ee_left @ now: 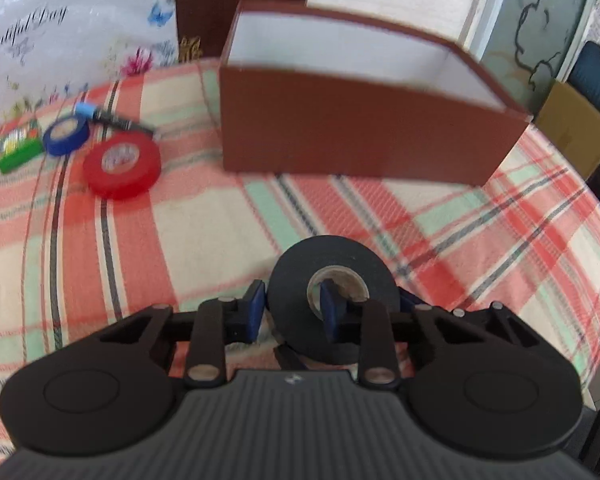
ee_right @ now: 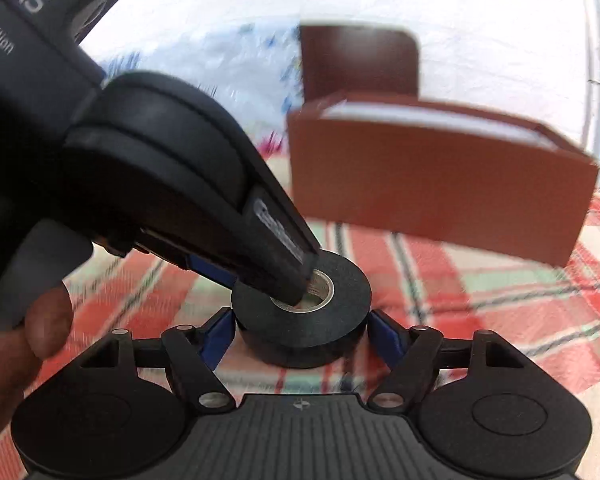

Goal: Organize objects
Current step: 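Lower the black tape roll into the box and open the left gripper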

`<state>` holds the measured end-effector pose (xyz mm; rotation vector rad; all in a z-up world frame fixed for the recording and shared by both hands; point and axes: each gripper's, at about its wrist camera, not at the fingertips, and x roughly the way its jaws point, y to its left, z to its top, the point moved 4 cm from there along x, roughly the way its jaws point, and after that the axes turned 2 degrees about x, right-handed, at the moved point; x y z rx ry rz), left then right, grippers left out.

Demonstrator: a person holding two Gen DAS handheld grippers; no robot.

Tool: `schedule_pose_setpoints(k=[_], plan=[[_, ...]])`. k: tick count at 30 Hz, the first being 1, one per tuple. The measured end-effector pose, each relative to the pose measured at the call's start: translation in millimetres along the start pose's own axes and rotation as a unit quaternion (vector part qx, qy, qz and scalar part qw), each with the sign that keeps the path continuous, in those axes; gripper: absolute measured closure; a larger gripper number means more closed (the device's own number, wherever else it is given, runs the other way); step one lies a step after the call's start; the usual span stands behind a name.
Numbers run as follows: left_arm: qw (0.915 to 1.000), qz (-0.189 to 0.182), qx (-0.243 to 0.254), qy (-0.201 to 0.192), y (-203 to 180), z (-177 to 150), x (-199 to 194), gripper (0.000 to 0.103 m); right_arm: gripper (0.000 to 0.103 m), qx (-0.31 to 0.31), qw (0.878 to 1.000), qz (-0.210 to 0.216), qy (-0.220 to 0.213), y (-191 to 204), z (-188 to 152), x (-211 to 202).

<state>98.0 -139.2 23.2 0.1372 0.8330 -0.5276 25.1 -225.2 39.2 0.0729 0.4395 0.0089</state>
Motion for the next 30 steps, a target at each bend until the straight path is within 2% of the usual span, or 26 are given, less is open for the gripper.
schedule_pose_setpoints(k=[3, 6, 10, 14, 18, 20, 22, 23, 28, 30], plan=[[0.9989, -0.009, 0.018, -0.042, -12.4, 32.5, -12.2, 0.072, 0.031, -0.023, 0.997, -0.031, -0.061, -7.1, 26.2, -2.7], [0.9959, -0.008, 0.043, -0.079, -25.2, 69.1, -11.9, 0.072, 0.031, -0.026, 0.993, -0.052, -0.099, -23.8, 56.5, 9.4], [0.9931, -0.008, 0.051, -0.105, -35.6, 115.6, 5.1, 0.072, 0.031, -0.006, 0.991, -0.067, -0.119, -52.2, 92.5, 36.5], [0.9925, -0.011, 0.053, -0.110, -42.0, 146.9, 31.8, 0.072, 0.031, 0.003, 0.990, -0.079, -0.115, -78.7, 112.1, 69.2], [0.9940, -0.013, 0.049, -0.097, -46.7, 159.5, 59.7, 0.073, 0.031, 0.008, 0.992, -0.089, -0.087, -100.0, 115.6, 103.3], [0.9947, -0.006, 0.046, -0.091, -46.8, 162.6, 74.0, 0.073, 0.030, 0.020, 0.994, -0.076, -0.074, -109.3, 115.3, 117.3], [0.9946, -0.003, 0.040, -0.096, -44.6, 165.1, 80.6, 0.073, 0.019, 0.022, 0.993, -0.079, -0.080, -113.2, 114.6, 121.8], [0.9946, -0.001, 0.037, -0.097, -43.7, 165.9, 81.2, 0.072, 0.018, 0.025, 0.993, -0.079, -0.085, -114.4, 114.1, 121.6], [0.9939, 0.011, 0.048, -0.098, -43.3, 162.0, 74.3, 0.072, 0.027, 0.014, 0.991, -0.091, -0.095, -107.6, 113.4, 113.6], [0.9943, 0.008, 0.043, -0.097, -42.2, 159.2, 66.6, 0.072, 0.027, 0.015, 0.990, -0.093, -0.102, -104.6, 112.8, 103.8]])
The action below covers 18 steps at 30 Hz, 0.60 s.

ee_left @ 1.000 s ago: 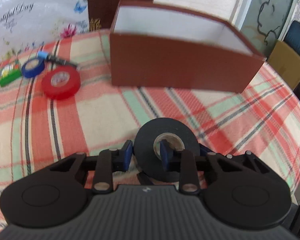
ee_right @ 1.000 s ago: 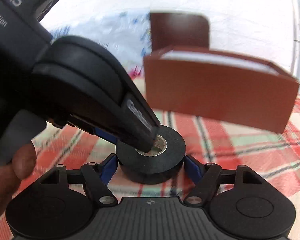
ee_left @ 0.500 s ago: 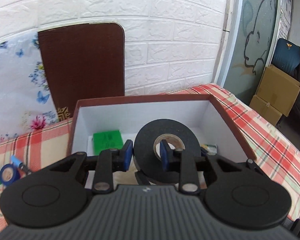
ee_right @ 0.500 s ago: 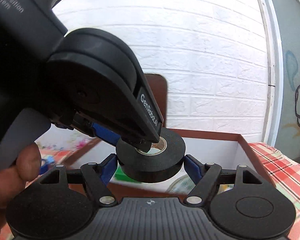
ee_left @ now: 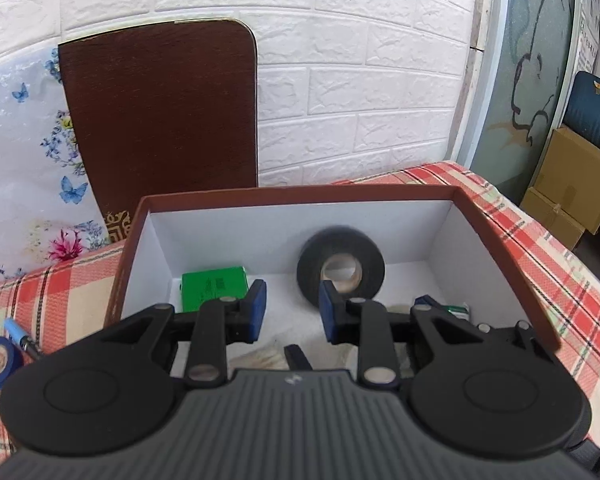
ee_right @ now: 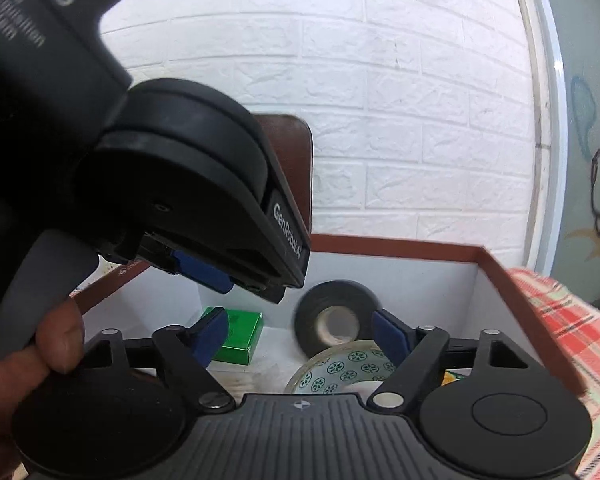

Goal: Organize objects
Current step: 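Lower the black tape roll into the box and open the left gripper, then withdraw the left gripper up from the box and back over the table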

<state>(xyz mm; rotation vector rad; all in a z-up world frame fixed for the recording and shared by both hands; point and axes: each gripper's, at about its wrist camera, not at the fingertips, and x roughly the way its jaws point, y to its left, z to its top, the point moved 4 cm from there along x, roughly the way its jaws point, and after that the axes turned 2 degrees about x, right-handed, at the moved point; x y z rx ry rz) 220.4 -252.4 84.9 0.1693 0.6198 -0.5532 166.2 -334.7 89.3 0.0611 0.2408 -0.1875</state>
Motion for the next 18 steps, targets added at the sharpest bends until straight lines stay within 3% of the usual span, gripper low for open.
schedule_pose_setpoints(k=[10, 18], plan=[[0.9995, 0.024, 0.020, -0.003, -8.5, -20.5, -53.1, 0.068, 0.027, 0.016, 1.000, -0.023, -0.014, -2.3, -8.3, -60.0], [0.9985, 0.047, 0.026, 0.013, -4.2, -49.4, -79.1, 0.067, 0.026, 0.027, 0.999, -0.016, 0.009, 2.2, -34.1, -107.3]])
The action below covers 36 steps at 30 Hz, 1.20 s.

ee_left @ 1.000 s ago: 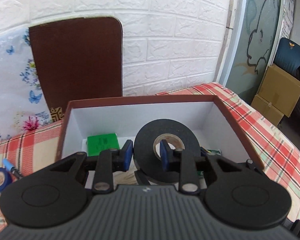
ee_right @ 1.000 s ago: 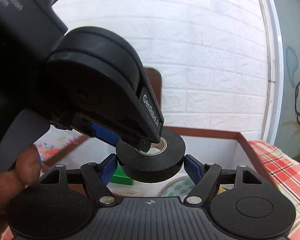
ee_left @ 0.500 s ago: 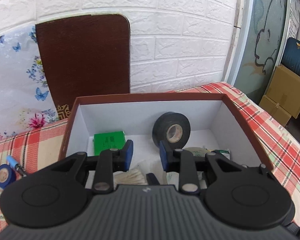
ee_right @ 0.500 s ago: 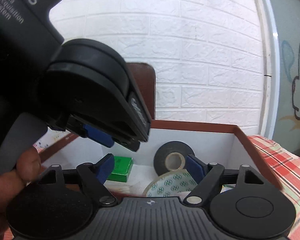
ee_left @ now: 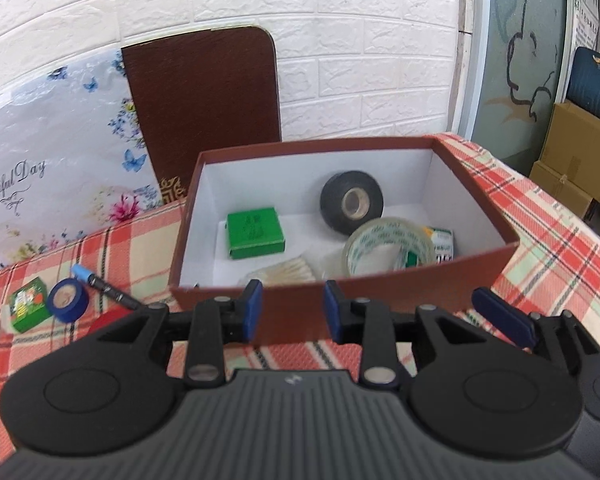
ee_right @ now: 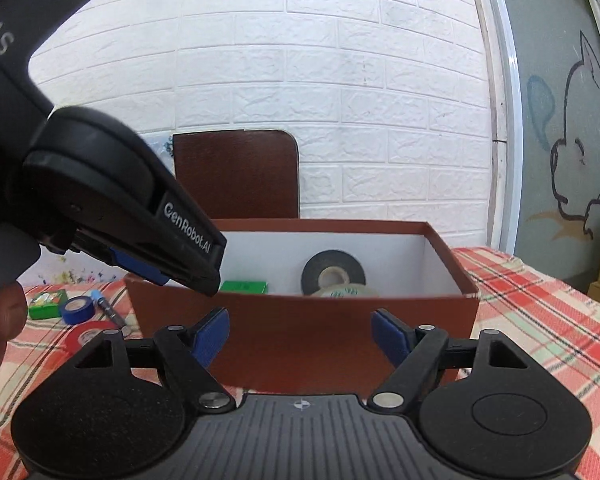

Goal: Organize objects
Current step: 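Withdraw the left gripper up from the box and back over the table, then move the left gripper toward the red tape roll on the table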

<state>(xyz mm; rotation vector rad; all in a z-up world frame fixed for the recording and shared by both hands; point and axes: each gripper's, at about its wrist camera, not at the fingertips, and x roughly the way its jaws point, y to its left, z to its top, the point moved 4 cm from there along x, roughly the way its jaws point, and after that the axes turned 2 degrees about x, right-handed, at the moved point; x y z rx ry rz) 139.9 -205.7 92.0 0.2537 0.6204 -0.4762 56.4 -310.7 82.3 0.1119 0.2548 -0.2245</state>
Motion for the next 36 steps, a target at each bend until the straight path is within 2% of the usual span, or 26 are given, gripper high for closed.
schedule_pose_setpoints(k=[5, 10, 15, 24, 28, 36], plan=[[0.9999, 0.009, -0.002, 0.005, 8.6, -18.8, -10.9, 0.067, 0.026, -0.001, 1.000, 0.011, 0.017, 10.1, -9.3, -10.3], [0.9997, 0.021, -0.004, 0.013, 20.5, -40.4, -18.6, 0.065, 0.026, 0.002, 0.998, 0.031, 0.053, 23.0, -24.6, -23.0], [0.9988, 0.039, -0.014, 0.028, 41.6, -64.0, -20.1, 0.063, 0.026, 0.000, 0.992, 0.060, 0.113, 44.5, -46.0, -25.3], [0.9945, 0.088, -0.035, 0.045, 96.2, -101.1, -16.1, 0.059, 0.026, -0.047, 0.978, 0.099, 0.177, 94.9, -71.3, -17.7], [0.9917, 0.104, -0.054, 0.053, 124.7, -115.9, -12.3, 0.059, 0.024, -0.081, 0.975, 0.104, 0.180, 115.7, -75.2, -17.0], [0.9843, 0.136, -0.090, 0.069, 180.8, -140.1, -2.0, 0.059, 0.024, -0.108, 0.971, 0.122, 0.178, 152.2, -73.9, -9.3]])
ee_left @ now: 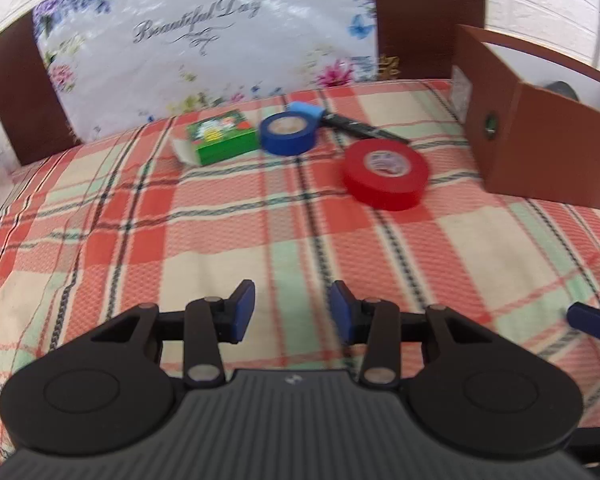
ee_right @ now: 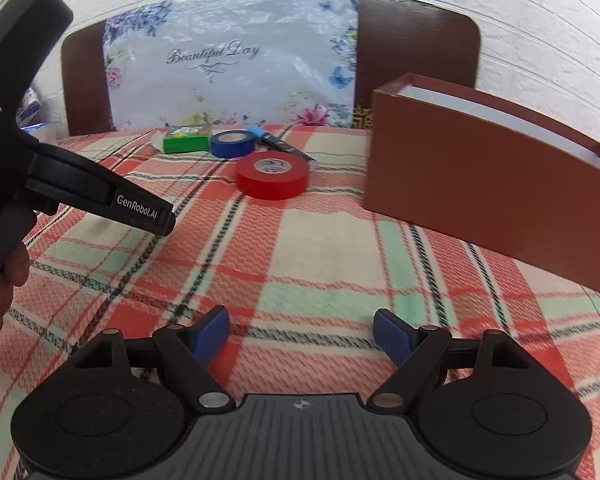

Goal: Organize objects
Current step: 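Move the left gripper toward the red tape roll on the table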

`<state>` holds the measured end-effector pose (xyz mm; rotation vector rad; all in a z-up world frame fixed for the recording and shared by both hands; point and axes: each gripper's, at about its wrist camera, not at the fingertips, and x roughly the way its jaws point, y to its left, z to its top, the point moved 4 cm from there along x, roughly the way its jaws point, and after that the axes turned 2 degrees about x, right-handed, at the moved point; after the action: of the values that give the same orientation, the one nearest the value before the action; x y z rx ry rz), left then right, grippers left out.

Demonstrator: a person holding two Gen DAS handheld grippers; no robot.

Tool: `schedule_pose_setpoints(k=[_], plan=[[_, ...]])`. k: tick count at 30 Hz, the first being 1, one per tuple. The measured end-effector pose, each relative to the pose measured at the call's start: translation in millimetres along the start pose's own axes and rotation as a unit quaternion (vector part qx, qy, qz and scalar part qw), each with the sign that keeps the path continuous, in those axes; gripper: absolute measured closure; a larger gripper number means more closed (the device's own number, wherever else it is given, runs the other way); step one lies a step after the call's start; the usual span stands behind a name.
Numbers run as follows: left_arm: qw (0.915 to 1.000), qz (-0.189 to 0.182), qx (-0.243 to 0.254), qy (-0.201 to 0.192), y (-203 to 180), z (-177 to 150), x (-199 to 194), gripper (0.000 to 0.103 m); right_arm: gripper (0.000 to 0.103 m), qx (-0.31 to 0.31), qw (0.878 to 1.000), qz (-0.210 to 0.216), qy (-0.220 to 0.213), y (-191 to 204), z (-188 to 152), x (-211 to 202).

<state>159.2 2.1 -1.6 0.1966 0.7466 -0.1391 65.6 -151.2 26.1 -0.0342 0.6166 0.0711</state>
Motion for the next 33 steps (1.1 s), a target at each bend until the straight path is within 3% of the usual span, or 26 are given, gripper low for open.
schedule_pose_setpoints(k=[11, 16, 20, 28, 30, 33], plan=[[0.9990, 0.019, -0.039, -0.012, 52.7, 0.7, 23.2, 0.049, 0.024, -0.019, 1.000, 0.013, -0.003, 28.2, 23.7, 30.2], [0.9966, 0.036, -0.045, -0.060, 77.9, -7.7, 34.8, 0.028, 0.023, -0.016, 1.000, 0.009, -0.007, 35.1, 43.1, 56.4], [0.9905, -0.004, -0.107, -0.086, 97.0, -12.2, 33.5, 0.030, 0.023, -0.011, 1.000, 0.008, -0.009, 36.6, 62.2, 82.1], [0.9916, 0.005, -0.094, -0.089, 91.3, -12.2, 36.6, 0.026, 0.016, 0.035, 0.999, 0.005, 0.000, 20.5, 94.0, 130.1], [0.9918, 0.007, -0.092, -0.089, 91.5, -12.4, 37.0, 0.024, 0.030, 0.028, 1.000, 0.008, -0.006, 20.6, 95.5, 130.2], [0.9921, 0.008, -0.089, -0.088, 91.3, -12.6, 37.4, 0.024, 0.030, 0.019, 1.000, 0.017, -0.008, 21.8, 89.6, 121.8]])
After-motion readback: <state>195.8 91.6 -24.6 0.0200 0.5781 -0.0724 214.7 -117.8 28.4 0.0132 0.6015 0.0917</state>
